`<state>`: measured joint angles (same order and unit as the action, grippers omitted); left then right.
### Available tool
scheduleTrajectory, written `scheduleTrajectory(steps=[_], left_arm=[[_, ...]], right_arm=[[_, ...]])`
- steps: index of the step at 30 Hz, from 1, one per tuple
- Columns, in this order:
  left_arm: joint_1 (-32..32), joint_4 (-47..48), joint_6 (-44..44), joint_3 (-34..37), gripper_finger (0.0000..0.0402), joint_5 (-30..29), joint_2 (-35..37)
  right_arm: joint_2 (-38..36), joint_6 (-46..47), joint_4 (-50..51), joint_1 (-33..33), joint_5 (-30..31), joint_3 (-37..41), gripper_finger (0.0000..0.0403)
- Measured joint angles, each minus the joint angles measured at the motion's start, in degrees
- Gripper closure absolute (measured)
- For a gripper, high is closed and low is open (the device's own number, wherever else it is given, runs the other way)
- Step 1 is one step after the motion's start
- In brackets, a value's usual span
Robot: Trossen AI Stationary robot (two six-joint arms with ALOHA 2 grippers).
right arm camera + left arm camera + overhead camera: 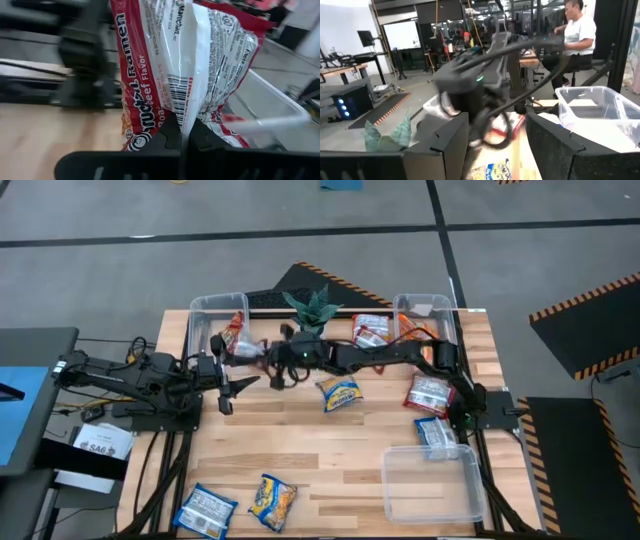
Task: Sort Maruchan noodles
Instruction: Put the red noodle pack in the top left transparent bin
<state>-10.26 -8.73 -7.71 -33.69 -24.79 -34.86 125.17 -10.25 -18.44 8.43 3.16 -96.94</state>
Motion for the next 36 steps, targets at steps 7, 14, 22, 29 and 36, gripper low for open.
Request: scheduleTrajectory(steps=[7, 14, 22, 29, 36], left_arm=[[0.0, -1.2, -0.2, 0.0, 0.0214, 0.0, -0.3], [0.0, -1.5, -0.2, 0.0, 0.0214, 0.0, -0.4], [0.0, -2.6, -0.6, 0.0, 0.0214, 0.0, -0.8], [0.0, -1.1, -0.6, 0.0, 0.0214, -0.1, -0.9], [0.0, -0.9, -0.1, 0.0, 0.0214, -0.1, -1.2]], right_arm=[[-0.1, 3.5, -6.4, 4.0, -0.1, -0.4, 0.0394], [0.7, 5.9, -11.5, 5.3, -1.2, -0.8, 0.0394], [15.7, 6.2, 0.0, 4.7, -5.0, -23.5, 0.0394], [23.5, 5.9, 7.3, 5.5, -4.6, -37.4, 0.0387], [24.0, 9.8, 7.8, 6.9, -4.5, -37.0, 0.0317]])
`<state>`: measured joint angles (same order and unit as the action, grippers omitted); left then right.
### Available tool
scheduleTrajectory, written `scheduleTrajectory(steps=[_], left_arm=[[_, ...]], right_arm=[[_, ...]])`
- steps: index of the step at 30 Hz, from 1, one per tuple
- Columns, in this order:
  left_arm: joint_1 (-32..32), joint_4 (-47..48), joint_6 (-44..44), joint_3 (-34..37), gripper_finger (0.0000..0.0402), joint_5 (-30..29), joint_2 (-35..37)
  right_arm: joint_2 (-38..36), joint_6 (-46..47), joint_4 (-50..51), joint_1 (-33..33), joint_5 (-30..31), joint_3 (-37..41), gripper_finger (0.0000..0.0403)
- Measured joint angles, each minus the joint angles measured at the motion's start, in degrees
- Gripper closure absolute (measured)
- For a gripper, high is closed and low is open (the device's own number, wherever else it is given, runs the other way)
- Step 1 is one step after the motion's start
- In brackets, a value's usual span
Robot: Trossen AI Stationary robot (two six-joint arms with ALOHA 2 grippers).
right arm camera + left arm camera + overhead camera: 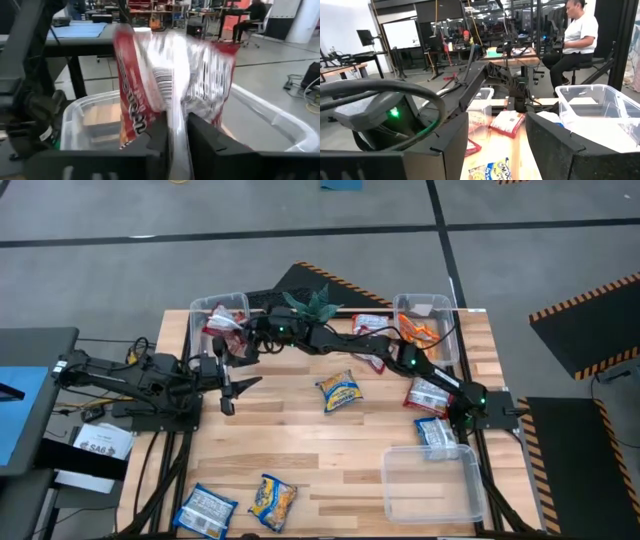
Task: Sort Maruchan noodles
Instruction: Put the red noodle pack in the top left transparent bin, then put the blue noodle pack in the bottom right transparent bin
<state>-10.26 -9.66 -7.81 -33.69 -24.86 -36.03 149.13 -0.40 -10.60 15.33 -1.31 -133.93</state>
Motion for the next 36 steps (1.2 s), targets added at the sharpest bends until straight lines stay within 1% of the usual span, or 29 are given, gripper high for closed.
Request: scheduleTrajectory(steps=[2, 6, 8, 10, 12, 16, 20, 22, 25, 26, 27, 30, 34, 36], left_arm=[[0.0, -0.3, 0.0, 0.0, 0.0214, 0.0, -0.3], [0.0, -0.3, -0.1, 0.0, 0.0214, -1.0, -0.5], [0.0, -0.3, -0.1, 0.0, 0.0214, -1.3, -0.7], [0.0, 0.0, -0.1, 0.0, 0.0214, -1.3, -0.8], [0.0, 0.0, -0.1, 0.0, 0.0214, -1.3, -0.7], [0.0, 0.3, 0.0, 0.0, 0.0214, -1.3, -0.7], [0.0, 0.4, 0.1, 0.0, 0.0214, -1.3, -0.7], [0.0, 0.8, 0.4, 0.0, 0.0214, -1.3, -0.7], [0.0, 1.1, 0.8, 0.0, 0.0214, -1.3, -0.7], [0.0, 1.1, 0.8, 0.0, 0.0214, -1.3, -0.7], [0.0, 1.1, 0.8, 0.0, 0.0214, -1.3, -0.7], [0.0, 1.2, 1.0, 0.0, 0.0214, -1.3, -0.7], [0.0, 1.8, 1.1, 0.0, 0.0214, -1.3, -0.7], [0.0, 1.8, 1.1, 0.0, 0.0214, -1.3, -0.7]], right_arm=[[0.0, 0.0, 0.4, 0.0, 0.0, 0.0, 0.0291], [0.2, -0.1, 1.8, -0.3, -0.1, -1.1, 0.0225], [-0.1, -1.7, 2.1, -0.4, -0.1, -1.2, 0.0193], [-1.3, -4.2, 6.5, -0.3, -0.1, -1.0, 0.0167], [-2.9, -7.7, 9.8, -0.3, -0.1, -1.0, 0.0149], [-8.5, -13.1, 22.3, 0.2, -0.1, -1.2, 0.014], [-13.6, -16.7, 39.6, 0.4, -0.1, -1.2, 0.0139], [-16.2, -17.0, 50.3, 0.5, -0.1, -1.0, 0.0138], [-19.8, -16.7, 60.7, 0.0, -0.1, 0.3, 0.0138], [-21.2, -16.0, 64.4, -0.4, -0.1, 1.6, 0.0138], [-22.3, -15.3, 65.6, -1.0, -0.1, 3.4, 0.0138], [-26.8, -14.2, 66.4, -3.3, 0.2, 12.4, 0.0138], [-35.5, -12.1, 60.0, -6.3, 3.1, 29.2, 0.0138], [-40.1, -10.9, 54.5, -7.4, 5.1, 38.7, 0.0138]])
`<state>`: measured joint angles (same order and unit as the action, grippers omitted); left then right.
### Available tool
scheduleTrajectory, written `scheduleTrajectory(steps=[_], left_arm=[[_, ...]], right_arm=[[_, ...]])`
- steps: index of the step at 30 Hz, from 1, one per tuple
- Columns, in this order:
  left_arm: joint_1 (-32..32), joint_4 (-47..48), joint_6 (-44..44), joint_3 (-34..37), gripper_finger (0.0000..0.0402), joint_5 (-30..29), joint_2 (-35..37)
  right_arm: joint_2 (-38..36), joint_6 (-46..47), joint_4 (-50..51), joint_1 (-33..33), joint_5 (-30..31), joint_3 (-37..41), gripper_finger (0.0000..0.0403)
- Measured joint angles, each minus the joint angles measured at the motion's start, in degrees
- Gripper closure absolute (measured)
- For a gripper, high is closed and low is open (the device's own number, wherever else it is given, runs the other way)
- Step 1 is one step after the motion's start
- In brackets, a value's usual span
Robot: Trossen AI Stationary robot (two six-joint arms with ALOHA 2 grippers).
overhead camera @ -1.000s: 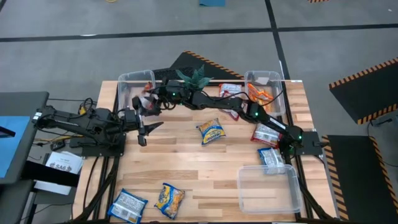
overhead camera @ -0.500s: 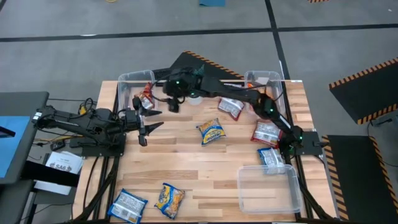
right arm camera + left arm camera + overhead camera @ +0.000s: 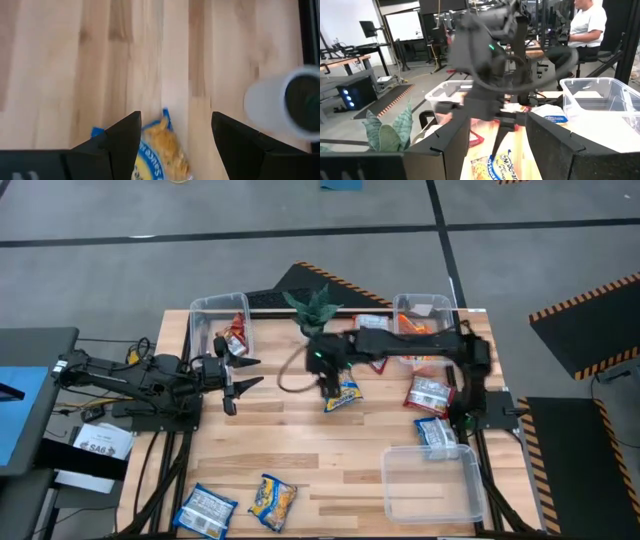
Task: Sort Maruchan noodles
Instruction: Put the blue noodle pack in the bottom right transparent bin
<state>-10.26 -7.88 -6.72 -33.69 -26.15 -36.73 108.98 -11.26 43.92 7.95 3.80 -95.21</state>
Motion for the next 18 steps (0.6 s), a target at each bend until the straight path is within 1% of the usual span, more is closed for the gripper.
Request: scheduleTrajectory(steps=[3, 5, 7, 9, 11, 13, 18], left_arm=[[0.0, -0.1, 0.1, 0.0, 0.0214, 0.0, 0.0], [0.0, -0.3, 0.1, 0.0, 0.0214, 0.0, 0.0], [0.0, -0.6, 0.1, 0.0, 0.0214, 0.0, 0.0], [0.0, -0.9, 0.1, 0.0, 0.0214, -0.1, 0.0], [0.0, -0.9, 0.1, 0.0, 0.0214, -0.1, 0.0], [0.0, -1.2, 0.1, 0.0, 0.0214, -0.2, 0.0], [0.0, -1.2, 0.1, 0.0, 0.0214, -1.1, 0.0]], right_arm=[[-6.9, 2.8, -7.8, -0.8, 3.2, 13.1, 0.0138], [-12.2, 5.2, -12.4, -0.8, 4.3, 20.6, 0.0138], [-16.5, 8.6, -18.0, -0.7, 5.2, 26.8, 0.0138], [-20.0, 12.1, -21.1, -0.3, 5.3, 32.4, 0.0138], [-22.2, 16.2, -24.7, -0.2, 5.3, 36.2, 0.0138], [-23.7, 20.2, -25.8, 0.2, 5.4, 38.9, 0.0138], [-22.3, 29.4, -26.6, 0.8, 5.4, 40.7, 0.0138]])
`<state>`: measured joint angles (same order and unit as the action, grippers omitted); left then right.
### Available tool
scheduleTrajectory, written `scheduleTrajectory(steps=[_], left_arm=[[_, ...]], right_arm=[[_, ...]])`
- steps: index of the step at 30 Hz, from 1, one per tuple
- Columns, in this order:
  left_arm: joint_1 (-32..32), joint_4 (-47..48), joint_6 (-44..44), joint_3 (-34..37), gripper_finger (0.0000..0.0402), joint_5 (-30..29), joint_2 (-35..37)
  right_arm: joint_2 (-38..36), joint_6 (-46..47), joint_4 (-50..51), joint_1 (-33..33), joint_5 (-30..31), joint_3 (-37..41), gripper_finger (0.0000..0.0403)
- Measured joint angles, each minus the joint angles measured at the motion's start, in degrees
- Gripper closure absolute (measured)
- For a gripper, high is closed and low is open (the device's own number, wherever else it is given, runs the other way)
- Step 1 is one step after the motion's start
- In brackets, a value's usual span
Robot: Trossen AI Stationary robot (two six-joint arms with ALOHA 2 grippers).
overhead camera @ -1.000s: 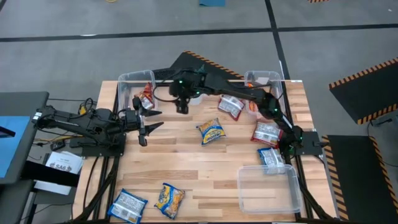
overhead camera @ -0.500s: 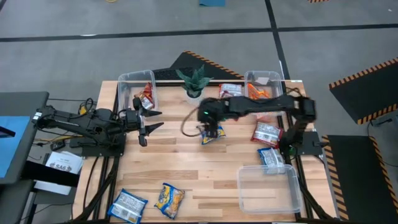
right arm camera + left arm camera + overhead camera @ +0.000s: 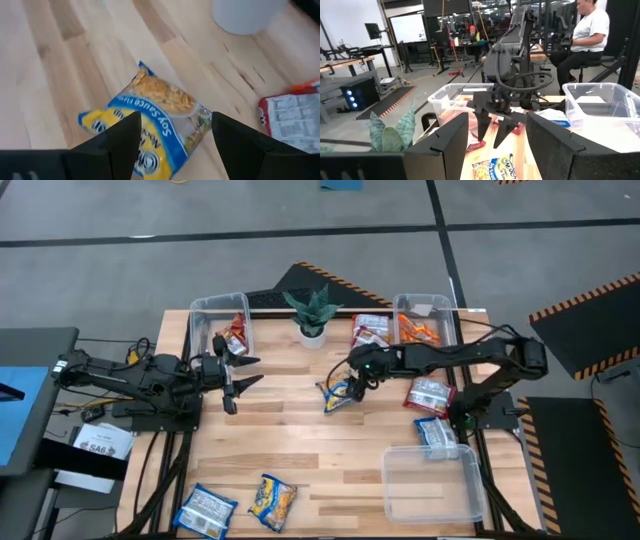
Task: Sort Maruchan noodles
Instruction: Put the blue noodle pack in the bottom right transparent bin
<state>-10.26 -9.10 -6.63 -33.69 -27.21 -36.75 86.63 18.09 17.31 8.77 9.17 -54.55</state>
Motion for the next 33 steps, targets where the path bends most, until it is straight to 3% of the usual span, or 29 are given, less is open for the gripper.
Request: scheduleTrajectory(steps=[8, 16, 24, 27, 32, 33], left_arm=[[0.0, 0.1, -0.3, 0.0, 0.0214, -0.3, 0.0], [0.0, 0.2, -0.4, 0.0, 0.0214, -0.6, 0.0], [0.0, 0.2, -0.4, 0.0, 0.0214, -0.6, 0.0], [0.0, 0.2, -0.4, 0.0, 0.0214, -0.6, 0.0], [0.0, 0.2, -0.4, 0.0, 0.0214, -0.6, 0.0], [0.0, 0.2, -0.4, 0.0, 0.0214, -0.6, 0.0]], right_arm=[[8.2, 7.4, -2.0, 0.0, 0.0, 0.0, 0.0138], [13.4, 3.3, 2.0, -0.5, 4.1, -3.3, 0.0138], [16.1, 0.0, 2.4, -1.4, 3.5, -4.1, 0.0148], [17.0, -0.5, 2.5, -1.4, 3.3, -4.1, 0.0197], [17.4, -3.7, 2.6, -1.4, 3.4, -4.0, 0.0366], [17.1, -4.3, 2.7, -1.5, 3.4, -4.0, 0.038]])
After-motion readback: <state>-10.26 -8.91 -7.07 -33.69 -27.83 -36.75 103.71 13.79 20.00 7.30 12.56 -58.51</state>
